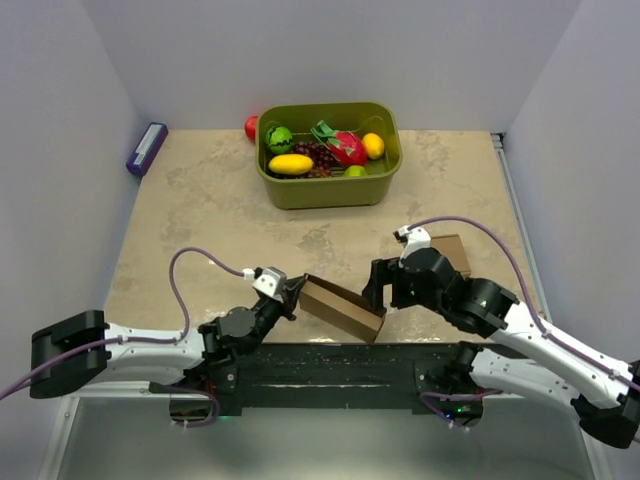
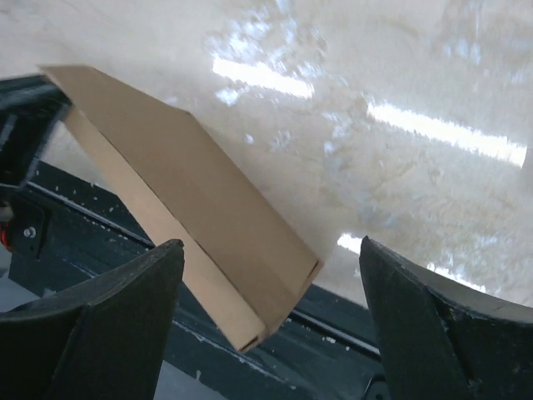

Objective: Fold the paper box

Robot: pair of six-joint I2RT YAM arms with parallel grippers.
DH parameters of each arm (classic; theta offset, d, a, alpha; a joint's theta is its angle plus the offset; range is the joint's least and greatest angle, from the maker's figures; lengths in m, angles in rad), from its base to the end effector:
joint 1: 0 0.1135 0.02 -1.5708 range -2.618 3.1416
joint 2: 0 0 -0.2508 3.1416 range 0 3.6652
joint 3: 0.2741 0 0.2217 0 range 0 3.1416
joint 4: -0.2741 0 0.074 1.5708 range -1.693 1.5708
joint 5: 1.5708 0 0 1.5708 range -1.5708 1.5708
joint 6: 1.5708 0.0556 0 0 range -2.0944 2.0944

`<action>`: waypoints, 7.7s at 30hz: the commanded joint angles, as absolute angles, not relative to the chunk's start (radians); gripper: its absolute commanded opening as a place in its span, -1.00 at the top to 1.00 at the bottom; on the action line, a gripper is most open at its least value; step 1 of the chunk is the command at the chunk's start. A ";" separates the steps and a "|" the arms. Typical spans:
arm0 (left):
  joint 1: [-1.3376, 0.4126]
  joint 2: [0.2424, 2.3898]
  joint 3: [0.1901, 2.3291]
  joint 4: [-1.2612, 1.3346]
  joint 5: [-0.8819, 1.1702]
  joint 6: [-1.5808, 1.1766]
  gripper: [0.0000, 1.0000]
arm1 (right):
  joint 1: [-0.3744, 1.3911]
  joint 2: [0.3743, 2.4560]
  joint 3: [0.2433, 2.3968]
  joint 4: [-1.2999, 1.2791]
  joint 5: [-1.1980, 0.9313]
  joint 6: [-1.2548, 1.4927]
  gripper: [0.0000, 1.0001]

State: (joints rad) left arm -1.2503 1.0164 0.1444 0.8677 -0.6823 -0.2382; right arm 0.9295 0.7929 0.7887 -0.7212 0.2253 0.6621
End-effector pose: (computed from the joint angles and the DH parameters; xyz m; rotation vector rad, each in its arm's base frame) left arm 0.0926 -0.1677 0.2014 0.2663 1.5871 -0.6272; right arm 0.1018 0.1156 0.2662 -0.1937 2.3328 0.5662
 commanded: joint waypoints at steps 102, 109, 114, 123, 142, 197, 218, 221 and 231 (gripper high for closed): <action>-0.649 1.019 0.666 -0.016 0.356 -0.127 1.00 | 1.040 1.229 0.934 -0.499 0.123 0.133 0.63; -0.730 0.980 0.563 0.112 0.256 -0.291 1.00 | 1.039 1.252 0.937 -0.506 0.166 0.143 0.65; -0.762 0.963 0.483 0.199 0.187 -0.360 1.00 | 1.037 1.255 0.934 -0.506 0.164 0.143 0.65; -0.767 0.974 0.462 0.245 0.176 -0.437 1.00 | 1.037 1.259 0.937 -0.509 0.167 0.146 0.66; -0.830 0.867 0.219 0.364 0.009 -0.357 1.00 | 1.038 1.233 0.936 -0.508 0.205 0.149 0.67; -1.187 1.002 0.365 0.147 -0.566 -0.433 1.00 | 1.038 0.867 0.862 -0.993 0.377 0.894 0.40; -1.376 1.104 0.345 0.146 -0.788 -0.439 1.00 | 1.023 0.752 0.746 -0.885 0.313 0.989 1.00; -1.393 1.120 0.345 0.146 -0.807 -0.445 1.00 | 1.012 0.730 0.744 -0.884 0.308 0.997 1.00; -1.402 1.100 0.328 0.153 -0.816 -0.453 1.00 | 0.999 0.745 0.739 -0.897 0.302 0.989 1.00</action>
State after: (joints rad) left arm -1.3827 1.0637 0.3901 0.3462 -0.8810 -0.4103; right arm 1.0031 0.7227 0.7582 -0.9195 0.3115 0.9684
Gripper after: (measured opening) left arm 0.018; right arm 0.014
